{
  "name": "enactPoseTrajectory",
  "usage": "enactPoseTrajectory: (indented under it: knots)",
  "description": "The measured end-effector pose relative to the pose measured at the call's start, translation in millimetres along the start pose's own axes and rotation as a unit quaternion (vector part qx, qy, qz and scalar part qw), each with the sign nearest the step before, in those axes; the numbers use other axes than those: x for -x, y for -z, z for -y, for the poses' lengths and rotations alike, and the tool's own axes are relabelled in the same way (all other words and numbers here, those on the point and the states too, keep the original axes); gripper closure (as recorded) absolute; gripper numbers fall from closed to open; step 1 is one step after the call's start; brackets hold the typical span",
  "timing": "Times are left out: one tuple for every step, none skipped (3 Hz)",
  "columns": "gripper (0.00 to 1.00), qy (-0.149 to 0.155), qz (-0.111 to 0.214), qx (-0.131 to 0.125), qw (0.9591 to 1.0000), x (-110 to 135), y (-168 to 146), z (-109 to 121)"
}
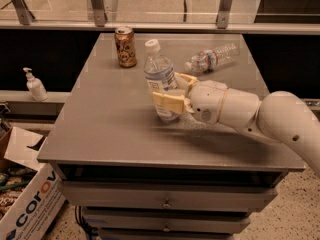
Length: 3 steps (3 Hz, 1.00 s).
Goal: Place blue plastic bottle upright
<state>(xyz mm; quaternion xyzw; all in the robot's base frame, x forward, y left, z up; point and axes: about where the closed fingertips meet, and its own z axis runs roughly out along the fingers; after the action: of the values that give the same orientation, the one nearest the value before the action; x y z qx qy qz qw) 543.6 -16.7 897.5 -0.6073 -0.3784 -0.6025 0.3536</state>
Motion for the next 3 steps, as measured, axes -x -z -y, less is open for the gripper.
enactPoseTrajectory:
  knots:
    - [0.59,0.0,0.0,0.0,1.0,-0.1,0.0,0.0]
    - [0.36,0.002,0.015,0.007,0.9999,6.9,8.6,-8.0]
    - [0.12,0.002,0.015,0.007,0.9999,5.3,8.7,-8.1]
